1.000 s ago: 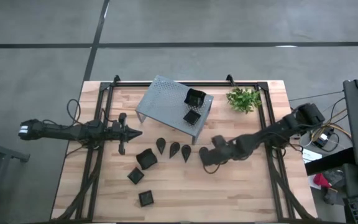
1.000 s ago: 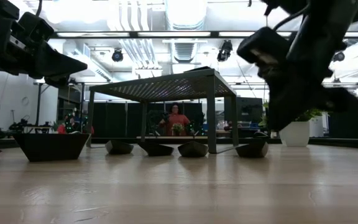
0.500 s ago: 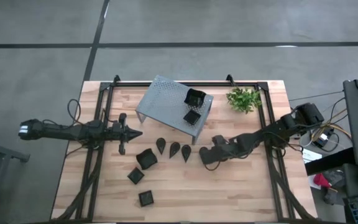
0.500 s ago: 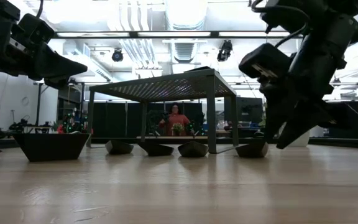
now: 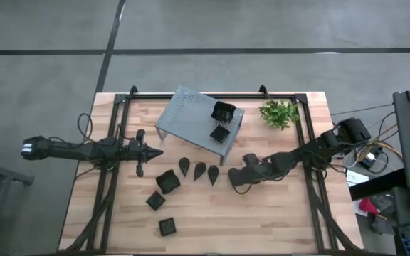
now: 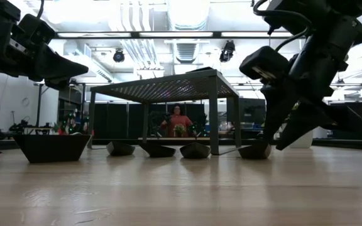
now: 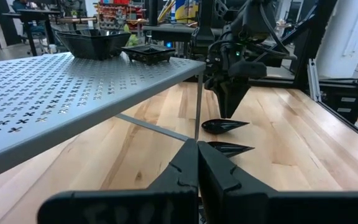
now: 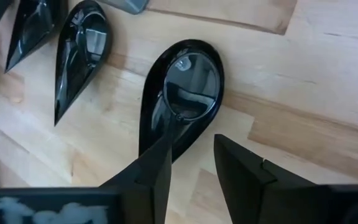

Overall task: Pick & Place Mini shaped plates
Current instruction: Put the right drop shaped plate on the shelf

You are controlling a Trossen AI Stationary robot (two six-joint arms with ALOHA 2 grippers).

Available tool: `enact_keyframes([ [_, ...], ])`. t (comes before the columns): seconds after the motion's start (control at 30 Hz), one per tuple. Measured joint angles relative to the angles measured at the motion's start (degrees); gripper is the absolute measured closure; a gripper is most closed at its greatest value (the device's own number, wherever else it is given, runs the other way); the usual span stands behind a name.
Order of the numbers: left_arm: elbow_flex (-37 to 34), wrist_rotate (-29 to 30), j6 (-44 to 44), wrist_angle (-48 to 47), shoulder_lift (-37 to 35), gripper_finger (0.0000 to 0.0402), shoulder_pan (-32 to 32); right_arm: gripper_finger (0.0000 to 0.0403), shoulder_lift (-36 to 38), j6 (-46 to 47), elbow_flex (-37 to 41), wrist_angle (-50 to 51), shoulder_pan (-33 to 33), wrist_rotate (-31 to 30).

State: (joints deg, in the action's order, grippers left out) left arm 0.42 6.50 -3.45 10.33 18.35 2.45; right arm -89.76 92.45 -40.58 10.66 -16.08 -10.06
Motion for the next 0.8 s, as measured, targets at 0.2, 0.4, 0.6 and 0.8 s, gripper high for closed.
enact_keyframes([
  [0.2, 0.0, 0.0, 0.01, -0.02, 0.0, 0.0401, 0.01, 0.0296, 0.0, 0.11, 0.27, -0.16, 0.21, -0.42],
  [0.4, 0.01, 0.0, -0.01, -0.03, 0.0, 0.0401, 0.0, 0.0294, -1.52, 0.33, 0.31, -2.43, 0.54, -0.48],
  [0.6, 0.0, 0.0, 0.0, -0.26, 0.13, 0.0401, 0.01, 0.0301, -3.64, 0.31, 0.31, -2.81, 0.55, 0.63],
  [0.8, 0.01, 0.0, 0.01, -0.24, 0.13, 0.0401, -0.01, 0.0312, -3.63, -0.46, 0.28, -3.0, 0.53, 0.68],
])
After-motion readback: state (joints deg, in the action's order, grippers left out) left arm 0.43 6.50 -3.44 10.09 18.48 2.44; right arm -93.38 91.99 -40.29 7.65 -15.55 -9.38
